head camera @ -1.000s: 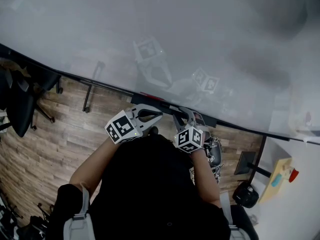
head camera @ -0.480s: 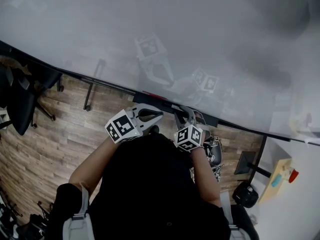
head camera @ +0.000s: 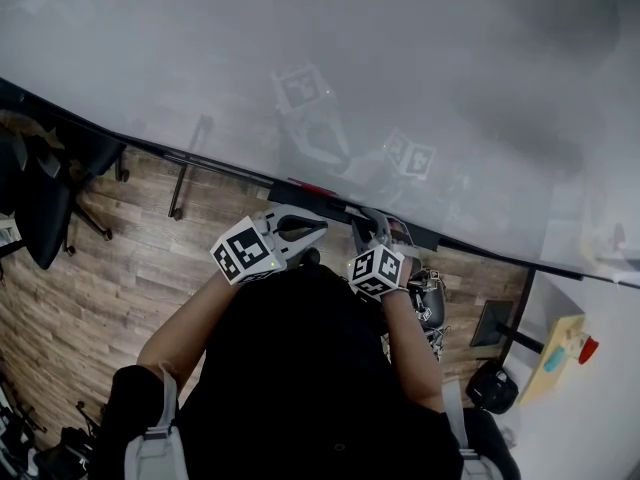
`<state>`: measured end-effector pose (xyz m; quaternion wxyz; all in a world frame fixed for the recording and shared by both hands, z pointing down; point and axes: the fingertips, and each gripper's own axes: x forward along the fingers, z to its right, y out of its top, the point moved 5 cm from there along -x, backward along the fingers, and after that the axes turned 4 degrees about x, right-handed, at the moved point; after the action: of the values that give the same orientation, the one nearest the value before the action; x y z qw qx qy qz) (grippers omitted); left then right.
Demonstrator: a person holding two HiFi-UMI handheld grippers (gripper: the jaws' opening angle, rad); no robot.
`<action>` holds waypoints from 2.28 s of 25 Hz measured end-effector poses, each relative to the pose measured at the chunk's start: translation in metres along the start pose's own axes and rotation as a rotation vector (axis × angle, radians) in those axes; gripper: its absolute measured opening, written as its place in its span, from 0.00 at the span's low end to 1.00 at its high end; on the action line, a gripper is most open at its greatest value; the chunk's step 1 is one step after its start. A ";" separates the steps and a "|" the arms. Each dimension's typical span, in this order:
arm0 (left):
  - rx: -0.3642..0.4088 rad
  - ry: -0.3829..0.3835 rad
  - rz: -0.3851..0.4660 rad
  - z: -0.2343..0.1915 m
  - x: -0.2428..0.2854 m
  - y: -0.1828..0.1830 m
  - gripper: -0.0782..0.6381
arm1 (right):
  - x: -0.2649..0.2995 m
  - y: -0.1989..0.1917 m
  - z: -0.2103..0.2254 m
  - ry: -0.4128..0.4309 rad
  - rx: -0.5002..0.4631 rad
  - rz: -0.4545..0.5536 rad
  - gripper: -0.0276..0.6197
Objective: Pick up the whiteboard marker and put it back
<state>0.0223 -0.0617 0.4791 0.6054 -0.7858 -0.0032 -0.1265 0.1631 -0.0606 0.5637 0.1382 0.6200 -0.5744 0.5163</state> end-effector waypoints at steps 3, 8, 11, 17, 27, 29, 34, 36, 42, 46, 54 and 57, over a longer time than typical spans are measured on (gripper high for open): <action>-0.002 0.002 0.000 0.000 0.000 -0.002 0.13 | 0.001 0.000 0.000 -0.004 -0.008 -0.009 0.17; -0.010 -0.006 0.003 0.005 0.000 -0.001 0.13 | 0.001 0.000 -0.001 0.015 0.012 0.005 0.17; -0.012 -0.007 0.010 0.007 0.001 -0.003 0.13 | 0.000 0.000 0.000 0.029 0.016 0.006 0.17; -0.017 0.008 0.002 0.005 -0.004 -0.004 0.13 | -0.005 -0.003 0.003 0.037 0.018 0.021 0.16; -0.022 0.016 -0.005 0.002 -0.002 -0.003 0.13 | -0.026 0.007 0.008 0.040 0.051 0.099 0.16; -0.021 0.014 -0.009 0.003 -0.001 -0.003 0.13 | -0.033 0.010 0.011 0.040 0.060 0.120 0.16; -0.016 0.020 -0.008 0.007 0.004 0.002 0.13 | -0.056 0.019 0.020 0.032 0.082 0.192 0.15; -0.013 0.024 -0.005 0.006 0.004 0.004 0.13 | -0.065 0.027 0.024 0.039 0.110 0.247 0.15; 0.000 0.041 0.010 0.000 -0.001 0.012 0.13 | -0.095 0.056 0.032 0.077 0.157 0.428 0.15; 0.015 0.052 0.021 0.002 0.000 0.024 0.13 | -0.124 0.067 0.047 0.078 0.184 0.555 0.15; 0.087 0.046 0.087 0.013 -0.005 0.057 0.13 | -0.171 0.064 0.071 0.230 0.484 0.916 0.15; 0.108 0.044 0.116 0.014 -0.009 0.069 0.13 | -0.175 0.053 0.078 0.267 0.527 0.983 0.15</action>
<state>0.0269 -0.0655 0.4084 0.6532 -0.7478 0.0491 -0.1082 0.1895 -0.0362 0.3681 -0.2060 0.2231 -0.6246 0.7194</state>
